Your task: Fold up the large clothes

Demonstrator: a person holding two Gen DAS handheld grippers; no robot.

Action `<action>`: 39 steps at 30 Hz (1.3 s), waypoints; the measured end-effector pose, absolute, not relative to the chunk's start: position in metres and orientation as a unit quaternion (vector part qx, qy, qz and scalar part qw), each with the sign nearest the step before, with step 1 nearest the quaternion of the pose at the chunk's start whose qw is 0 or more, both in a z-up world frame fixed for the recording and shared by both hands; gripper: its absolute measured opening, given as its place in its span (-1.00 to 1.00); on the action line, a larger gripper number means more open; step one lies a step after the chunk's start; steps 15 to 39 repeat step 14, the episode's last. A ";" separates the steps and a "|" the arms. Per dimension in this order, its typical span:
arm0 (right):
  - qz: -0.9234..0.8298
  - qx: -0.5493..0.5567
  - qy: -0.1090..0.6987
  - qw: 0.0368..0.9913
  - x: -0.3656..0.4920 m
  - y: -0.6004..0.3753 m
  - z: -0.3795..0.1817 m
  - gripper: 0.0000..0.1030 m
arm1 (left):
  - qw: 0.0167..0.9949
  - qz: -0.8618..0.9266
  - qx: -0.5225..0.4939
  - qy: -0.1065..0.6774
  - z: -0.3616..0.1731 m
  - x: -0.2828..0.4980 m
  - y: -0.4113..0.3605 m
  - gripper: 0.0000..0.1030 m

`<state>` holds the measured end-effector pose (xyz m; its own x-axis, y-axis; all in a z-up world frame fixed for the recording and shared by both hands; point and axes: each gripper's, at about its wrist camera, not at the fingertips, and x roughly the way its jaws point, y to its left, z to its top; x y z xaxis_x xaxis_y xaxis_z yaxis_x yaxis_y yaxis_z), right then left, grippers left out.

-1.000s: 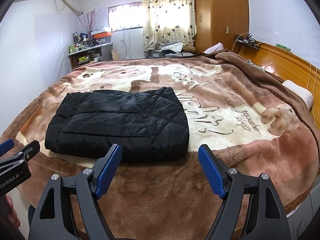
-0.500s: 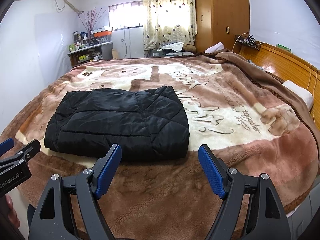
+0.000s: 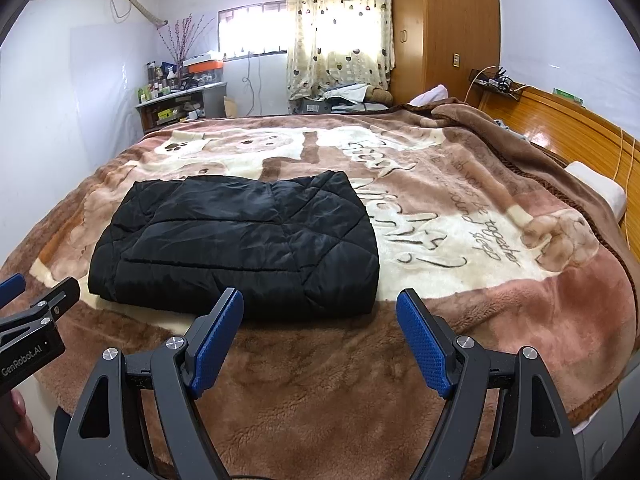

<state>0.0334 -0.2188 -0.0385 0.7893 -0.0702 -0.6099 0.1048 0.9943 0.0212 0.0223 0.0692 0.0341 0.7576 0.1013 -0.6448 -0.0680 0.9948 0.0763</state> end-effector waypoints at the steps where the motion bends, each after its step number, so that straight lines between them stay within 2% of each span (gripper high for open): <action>1: -0.046 0.026 0.321 0.946 0.033 -0.219 -0.038 0.53 | 0.937 0.046 0.025 0.345 0.034 0.022 0.069 0.84; 39: -0.046 0.026 0.321 0.946 0.034 -0.220 -0.038 0.53 | 0.937 0.038 0.019 0.347 0.032 0.020 0.070 0.84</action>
